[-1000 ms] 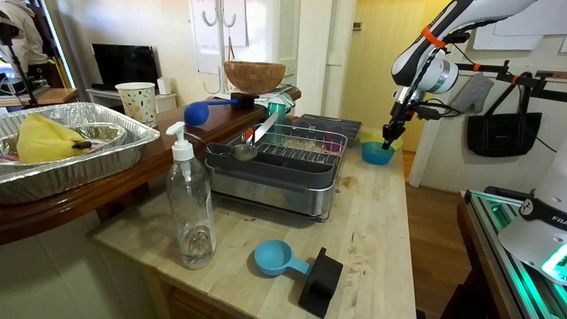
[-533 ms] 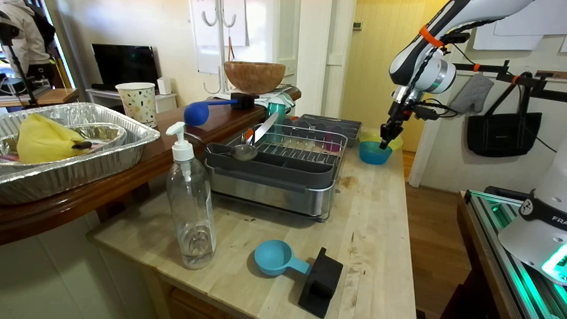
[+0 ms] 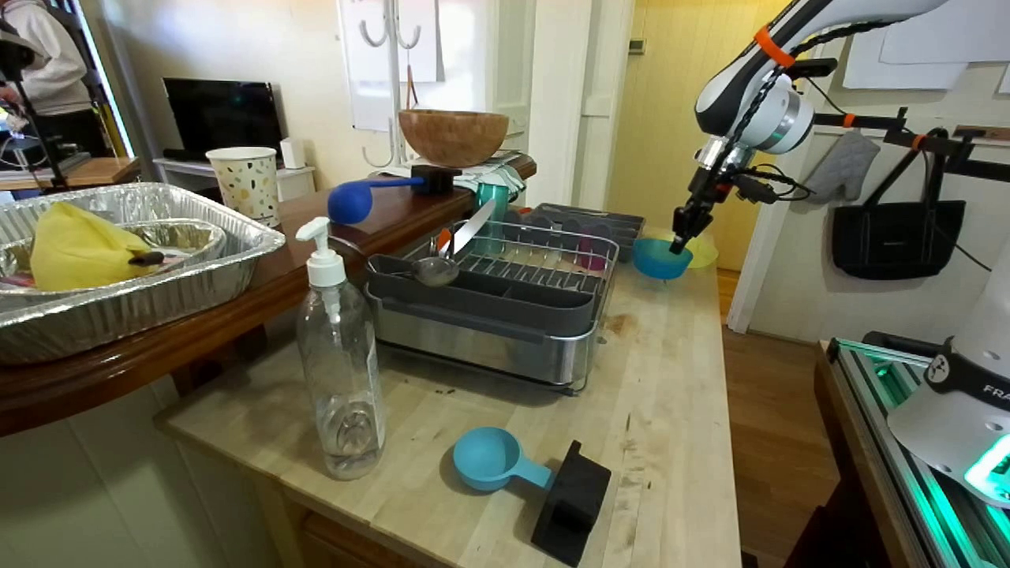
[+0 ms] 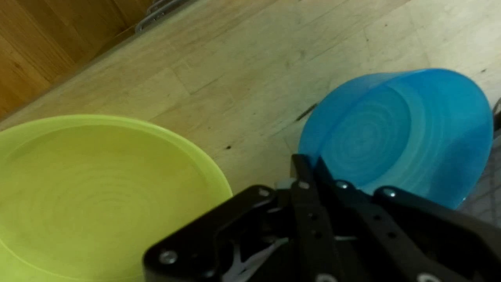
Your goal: Put the pink spoon on the plate rack, then put the blue bowl on the plate and then the yellow cup
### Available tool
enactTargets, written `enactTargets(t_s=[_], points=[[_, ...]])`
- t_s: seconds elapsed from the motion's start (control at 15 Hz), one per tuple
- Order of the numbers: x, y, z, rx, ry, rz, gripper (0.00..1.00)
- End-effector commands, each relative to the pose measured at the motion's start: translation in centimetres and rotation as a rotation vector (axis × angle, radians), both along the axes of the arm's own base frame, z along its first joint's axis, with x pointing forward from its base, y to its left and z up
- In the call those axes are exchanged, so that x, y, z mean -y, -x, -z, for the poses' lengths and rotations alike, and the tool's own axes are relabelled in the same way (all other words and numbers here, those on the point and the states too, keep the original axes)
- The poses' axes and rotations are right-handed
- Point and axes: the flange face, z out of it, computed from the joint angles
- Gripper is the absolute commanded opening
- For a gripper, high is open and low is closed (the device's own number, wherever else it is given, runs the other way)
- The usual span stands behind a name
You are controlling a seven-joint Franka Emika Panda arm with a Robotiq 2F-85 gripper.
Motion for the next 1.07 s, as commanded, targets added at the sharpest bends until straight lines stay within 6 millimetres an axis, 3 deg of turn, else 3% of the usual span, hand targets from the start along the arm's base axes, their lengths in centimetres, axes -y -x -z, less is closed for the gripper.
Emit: enactTargets(t_s=[0.0, 0.33, 0.73, 1.0], points=[[-0.3, 1.7, -2.1, 0.037, -0.035, -0.003, 0.01], [2.1, 5.2, -4.1, 0.096, -0.035, 0.098, 0.01], [7.3, 9.2, -5.4, 0.143, -0.023, 0.256, 0.01], [9.8, 9.7, -5.8, 0.164, -0.023, 0.315, 0.01]])
